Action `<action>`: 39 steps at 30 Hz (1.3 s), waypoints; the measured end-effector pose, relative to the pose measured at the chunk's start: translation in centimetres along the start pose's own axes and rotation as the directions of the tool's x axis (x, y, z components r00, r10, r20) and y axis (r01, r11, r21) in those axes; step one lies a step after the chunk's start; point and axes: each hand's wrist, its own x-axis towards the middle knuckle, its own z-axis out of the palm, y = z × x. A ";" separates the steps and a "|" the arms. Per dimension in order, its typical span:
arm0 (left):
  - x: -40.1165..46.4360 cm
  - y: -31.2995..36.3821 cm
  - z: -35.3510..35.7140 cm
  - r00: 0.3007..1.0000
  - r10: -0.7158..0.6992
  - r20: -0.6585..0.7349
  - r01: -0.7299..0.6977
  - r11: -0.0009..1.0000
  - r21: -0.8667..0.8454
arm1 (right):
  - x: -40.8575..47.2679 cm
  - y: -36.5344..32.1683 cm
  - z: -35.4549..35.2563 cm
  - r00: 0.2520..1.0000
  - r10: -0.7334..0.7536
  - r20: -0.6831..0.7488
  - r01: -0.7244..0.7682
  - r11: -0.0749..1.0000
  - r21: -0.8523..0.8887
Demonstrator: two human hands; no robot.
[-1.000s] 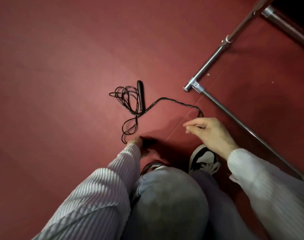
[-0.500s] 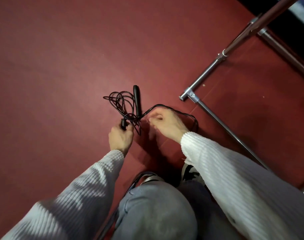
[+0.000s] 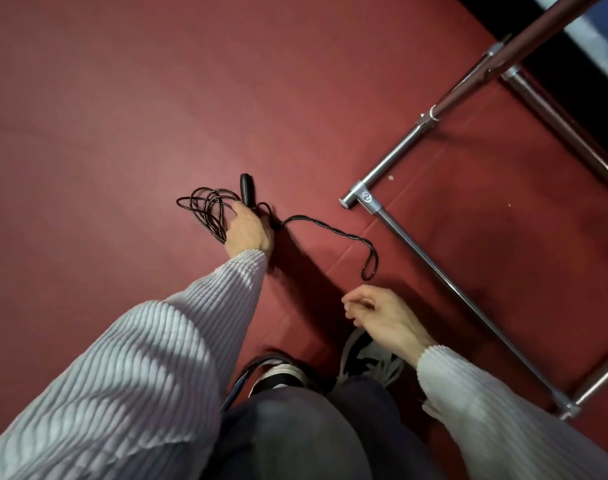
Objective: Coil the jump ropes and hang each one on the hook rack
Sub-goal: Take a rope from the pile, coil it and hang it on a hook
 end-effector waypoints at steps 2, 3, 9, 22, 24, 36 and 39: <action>0.3 -0.5 0.1 0.998 -0.068 0.007 0.068 0.997 -0.033 | 0.1 0.9 0.0 1.000 0.006 0.013 -0.006 1.000 -0.003; 0.5 -0.8 0.0 0.996 -0.085 0.016 0.086 0.996 -0.019 | 0.2 1.1 0.1 1.000 0.004 0.012 -0.004 1.000 0.002; -1.4 -1.6 -1.6 0.993 0.113 -0.039 -0.107 0.986 0.127 | 0.9 0.9 0.9 1.000 0.008 -0.007 -0.007 0.996 0.084; -16.0 6.5 -16.4 0.945 0.314 0.092 -0.140 0.643 -0.753 | -9.0 -6.7 -4.7 0.969 -0.107 -0.222 0.156 0.964 0.217; -17.9 8.6 -19.7 0.909 0.402 0.113 -0.185 0.628 -0.756 | -11.0 -7.5 -5.3 0.963 -0.127 -0.240 0.176 0.965 0.195; -40.8 17.8 -42.8 0.371 0.929 -0.006 -0.764 0.301 -0.571 | -30.6 -12.3 -9.5 0.775 -0.264 -0.574 0.332 0.943 0.014; -46.0 17.0 -44.8 0.262 0.965 0.000 -0.847 0.230 -0.479 | -36.1 -13.3 -10.5 0.597 -0.299 -0.745 0.473 0.881 0.025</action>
